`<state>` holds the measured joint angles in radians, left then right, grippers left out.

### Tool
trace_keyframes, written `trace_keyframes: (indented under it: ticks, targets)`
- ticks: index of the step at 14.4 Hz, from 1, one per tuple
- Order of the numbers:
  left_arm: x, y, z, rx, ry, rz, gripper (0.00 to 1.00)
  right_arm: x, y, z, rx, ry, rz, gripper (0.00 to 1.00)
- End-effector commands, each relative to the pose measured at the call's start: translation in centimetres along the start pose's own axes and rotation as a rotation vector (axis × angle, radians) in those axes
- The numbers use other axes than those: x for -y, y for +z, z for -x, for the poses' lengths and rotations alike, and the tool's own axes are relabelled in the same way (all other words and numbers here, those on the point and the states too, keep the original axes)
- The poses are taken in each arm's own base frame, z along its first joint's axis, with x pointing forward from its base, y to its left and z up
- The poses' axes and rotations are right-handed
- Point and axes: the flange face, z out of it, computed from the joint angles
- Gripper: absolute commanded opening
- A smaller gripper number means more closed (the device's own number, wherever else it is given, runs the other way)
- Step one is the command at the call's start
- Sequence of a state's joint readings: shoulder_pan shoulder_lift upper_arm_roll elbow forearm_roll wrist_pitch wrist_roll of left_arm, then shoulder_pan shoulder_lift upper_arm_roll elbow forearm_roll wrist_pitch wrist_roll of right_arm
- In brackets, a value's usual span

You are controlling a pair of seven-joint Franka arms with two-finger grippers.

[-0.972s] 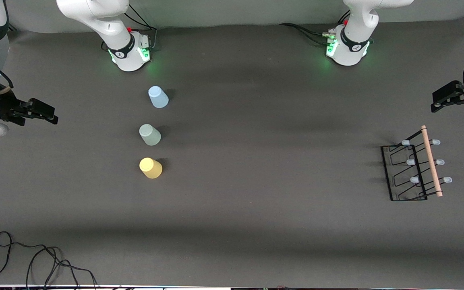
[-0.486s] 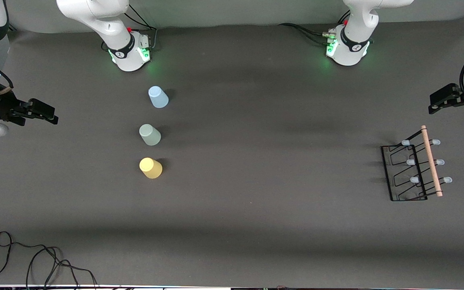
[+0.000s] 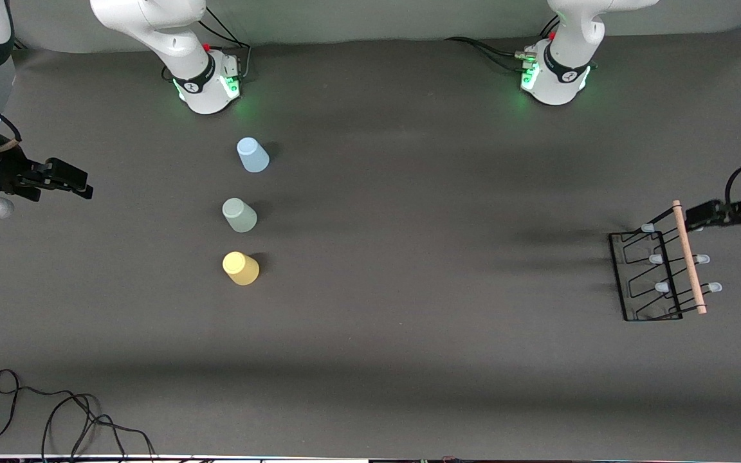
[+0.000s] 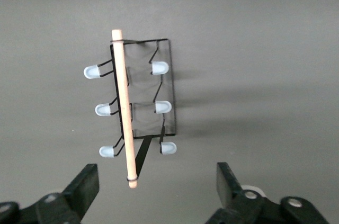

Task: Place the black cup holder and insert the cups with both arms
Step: 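Reach the left gripper toward the black wire rack's wooden handle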

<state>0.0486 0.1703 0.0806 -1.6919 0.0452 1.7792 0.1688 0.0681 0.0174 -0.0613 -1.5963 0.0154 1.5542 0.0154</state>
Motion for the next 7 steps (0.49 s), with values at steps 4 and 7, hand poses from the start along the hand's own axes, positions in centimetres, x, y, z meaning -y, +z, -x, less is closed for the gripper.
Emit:
trace_keyframes:
  ticks: [4, 7]
  targets:
    - [3.1, 9.2, 1.9, 0.036, 0.001, -0.043, 0.89, 0.2, 0.1, -0.3, 0.003, -0.012, -0.002, 1.00]
    - [3.3, 12.3, 1.6, 0.049, 0.009, -0.040, 0.58, 0.3, 0.2, -0.3, 0.005, -0.015, 0.001, 1.00]
